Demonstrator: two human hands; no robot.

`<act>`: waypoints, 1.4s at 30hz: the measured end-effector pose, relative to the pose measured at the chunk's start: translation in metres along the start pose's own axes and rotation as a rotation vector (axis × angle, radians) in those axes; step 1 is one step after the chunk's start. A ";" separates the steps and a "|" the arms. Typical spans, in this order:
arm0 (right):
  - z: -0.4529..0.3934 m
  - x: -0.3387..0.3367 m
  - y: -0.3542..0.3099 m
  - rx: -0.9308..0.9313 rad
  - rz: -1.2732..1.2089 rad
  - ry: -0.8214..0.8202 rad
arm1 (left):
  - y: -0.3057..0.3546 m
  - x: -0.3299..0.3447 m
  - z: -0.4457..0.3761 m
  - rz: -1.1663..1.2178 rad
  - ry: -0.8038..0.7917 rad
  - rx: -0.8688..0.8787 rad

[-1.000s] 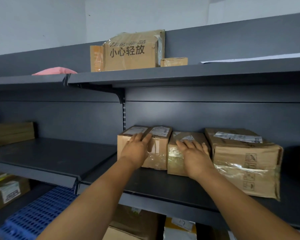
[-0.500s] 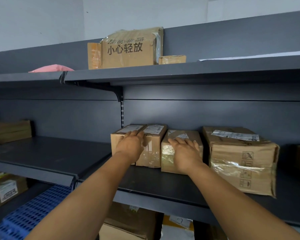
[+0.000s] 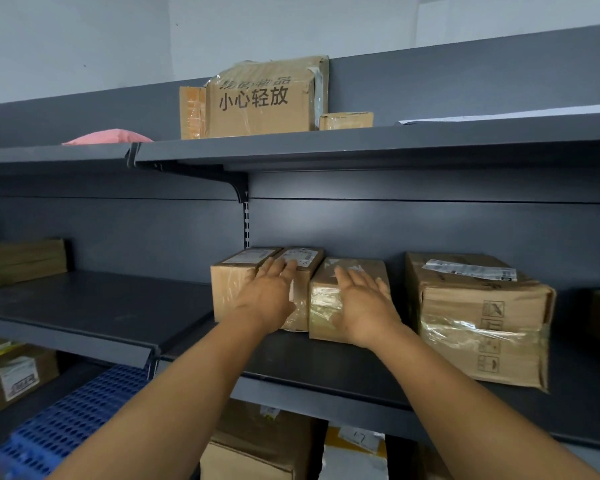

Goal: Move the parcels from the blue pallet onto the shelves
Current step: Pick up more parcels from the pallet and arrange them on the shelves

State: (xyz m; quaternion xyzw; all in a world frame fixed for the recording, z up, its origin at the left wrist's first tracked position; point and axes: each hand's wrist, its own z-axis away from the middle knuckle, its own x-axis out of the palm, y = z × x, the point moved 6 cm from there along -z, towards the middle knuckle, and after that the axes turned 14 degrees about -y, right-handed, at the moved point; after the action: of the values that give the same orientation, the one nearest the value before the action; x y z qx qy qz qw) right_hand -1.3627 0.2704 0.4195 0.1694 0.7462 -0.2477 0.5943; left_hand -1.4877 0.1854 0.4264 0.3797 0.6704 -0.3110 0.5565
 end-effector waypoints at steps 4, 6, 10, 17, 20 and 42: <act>0.044 -0.015 0.013 -0.015 0.034 0.126 | 0.052 -0.004 0.012 0.060 0.059 0.164; 0.066 -0.025 0.029 0.008 0.039 0.186 | 0.085 -0.004 0.017 0.075 0.083 0.265; 0.095 -0.041 0.081 0.173 0.009 0.204 | 0.155 -0.005 0.024 0.111 0.088 0.413; 0.111 -0.038 0.159 0.406 -0.287 0.106 | 0.222 -0.009 0.017 0.078 0.083 0.450; 0.103 -0.035 0.155 0.340 -0.296 0.111 | 0.216 -0.009 0.012 0.061 0.111 0.401; 0.183 -0.076 0.240 0.296 -0.070 0.144 | 0.337 -0.022 0.045 0.049 0.131 0.476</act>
State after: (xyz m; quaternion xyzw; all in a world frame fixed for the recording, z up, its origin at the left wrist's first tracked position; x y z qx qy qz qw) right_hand -1.0660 0.3660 0.4214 0.2465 0.7476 -0.3626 0.4988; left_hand -1.1744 0.3186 0.4415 0.5356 0.6034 -0.4216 0.4139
